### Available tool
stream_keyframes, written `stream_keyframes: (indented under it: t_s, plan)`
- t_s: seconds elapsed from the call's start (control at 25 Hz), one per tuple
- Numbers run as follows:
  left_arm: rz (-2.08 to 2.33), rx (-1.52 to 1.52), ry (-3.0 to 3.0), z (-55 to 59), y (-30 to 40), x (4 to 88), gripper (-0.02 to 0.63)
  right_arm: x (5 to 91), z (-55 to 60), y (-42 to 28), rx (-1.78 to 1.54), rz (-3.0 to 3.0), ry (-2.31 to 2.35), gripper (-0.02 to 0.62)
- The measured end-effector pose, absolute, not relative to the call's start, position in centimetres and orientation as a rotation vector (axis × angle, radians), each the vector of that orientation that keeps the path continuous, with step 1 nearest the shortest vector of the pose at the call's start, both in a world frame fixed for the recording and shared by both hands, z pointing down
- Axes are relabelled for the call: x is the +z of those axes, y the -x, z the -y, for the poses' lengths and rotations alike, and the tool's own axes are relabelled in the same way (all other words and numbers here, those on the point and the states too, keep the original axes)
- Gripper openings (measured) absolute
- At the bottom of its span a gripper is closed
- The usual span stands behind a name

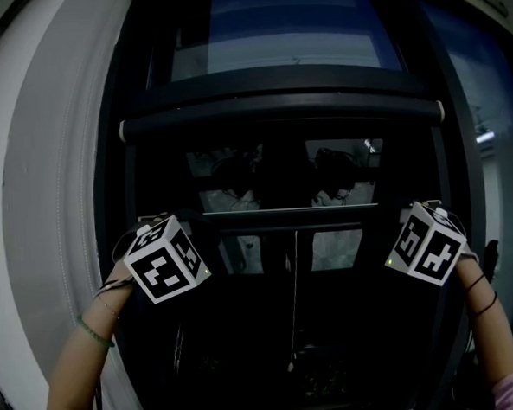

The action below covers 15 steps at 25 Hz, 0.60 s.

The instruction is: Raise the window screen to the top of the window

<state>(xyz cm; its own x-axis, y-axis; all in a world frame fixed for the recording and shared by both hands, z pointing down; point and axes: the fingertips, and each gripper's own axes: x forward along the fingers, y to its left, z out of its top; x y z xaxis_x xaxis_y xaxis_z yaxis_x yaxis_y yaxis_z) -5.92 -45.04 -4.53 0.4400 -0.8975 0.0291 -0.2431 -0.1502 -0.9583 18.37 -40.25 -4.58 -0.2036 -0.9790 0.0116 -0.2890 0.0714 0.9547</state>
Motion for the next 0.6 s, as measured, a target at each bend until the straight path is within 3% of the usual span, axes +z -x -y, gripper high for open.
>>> stream_keyframes:
  t_s: [0.6]
  plan:
    - [-1.142, -0.792, 1.506, 45.2, 5.7, -16.5, 0.038, -16.5, 40.1, -18.5, -1.207, 1.566, -1.455, 0.044]
